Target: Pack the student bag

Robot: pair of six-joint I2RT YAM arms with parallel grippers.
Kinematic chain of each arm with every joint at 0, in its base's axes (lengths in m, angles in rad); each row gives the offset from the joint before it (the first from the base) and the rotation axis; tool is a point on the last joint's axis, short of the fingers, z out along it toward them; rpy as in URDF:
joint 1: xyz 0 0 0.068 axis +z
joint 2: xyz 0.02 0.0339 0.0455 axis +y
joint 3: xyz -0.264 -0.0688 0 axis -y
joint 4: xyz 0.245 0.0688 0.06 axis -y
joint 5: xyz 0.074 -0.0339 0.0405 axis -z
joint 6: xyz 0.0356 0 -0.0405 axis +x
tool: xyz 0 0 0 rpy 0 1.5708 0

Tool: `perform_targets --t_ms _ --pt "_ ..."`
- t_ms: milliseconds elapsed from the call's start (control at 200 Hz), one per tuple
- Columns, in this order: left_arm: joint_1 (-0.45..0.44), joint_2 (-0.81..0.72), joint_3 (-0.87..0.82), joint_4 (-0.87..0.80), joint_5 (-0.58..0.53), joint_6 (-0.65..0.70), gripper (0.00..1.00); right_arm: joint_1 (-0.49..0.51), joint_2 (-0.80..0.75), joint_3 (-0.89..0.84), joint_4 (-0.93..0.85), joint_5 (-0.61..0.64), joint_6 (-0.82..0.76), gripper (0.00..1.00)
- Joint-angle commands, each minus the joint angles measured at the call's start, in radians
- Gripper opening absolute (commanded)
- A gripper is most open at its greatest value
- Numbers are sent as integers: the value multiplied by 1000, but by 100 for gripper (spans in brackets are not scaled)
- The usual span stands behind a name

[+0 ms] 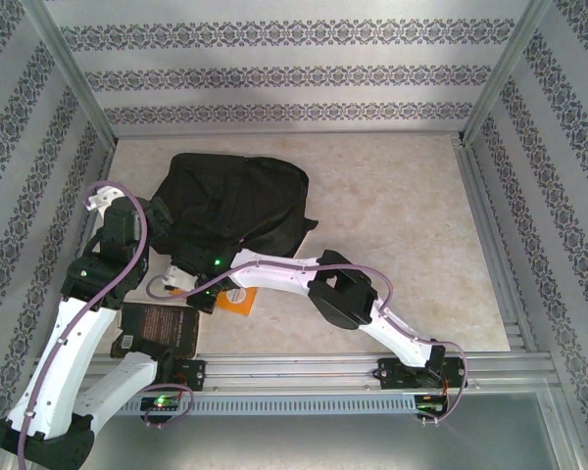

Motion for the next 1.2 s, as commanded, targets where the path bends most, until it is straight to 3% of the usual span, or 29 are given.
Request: perform_targets --t_ms 0,225,475,530,545,610,684,934,1194 --pt "11 2 -12 24 5 26 80 16 -40 -61 -40 33 0 0" --pt "11 24 -9 22 29 34 80 -64 -202 -243 77 -29 86 0" --pt "10 55 -6 15 88 32 80 -141 -346 -436 88 -30 132 0" --pt "10 62 -11 14 100 33 80 -154 -364 -459 84 -101 145 0" --pt "11 63 -11 14 104 33 80 -157 -363 -455 73 -124 147 1" --pt "10 69 -12 16 112 29 80 -159 -339 -410 25 -187 165 34" --pt "10 68 -9 16 103 21 80 -139 -286 -339 -19 -246 167 45" --pt "11 57 10 10 84 29 80 -97 -89 -86 -64 -282 187 52" --pt "10 55 9 13 86 30 80 -66 40 76 -158 -362 172 51"
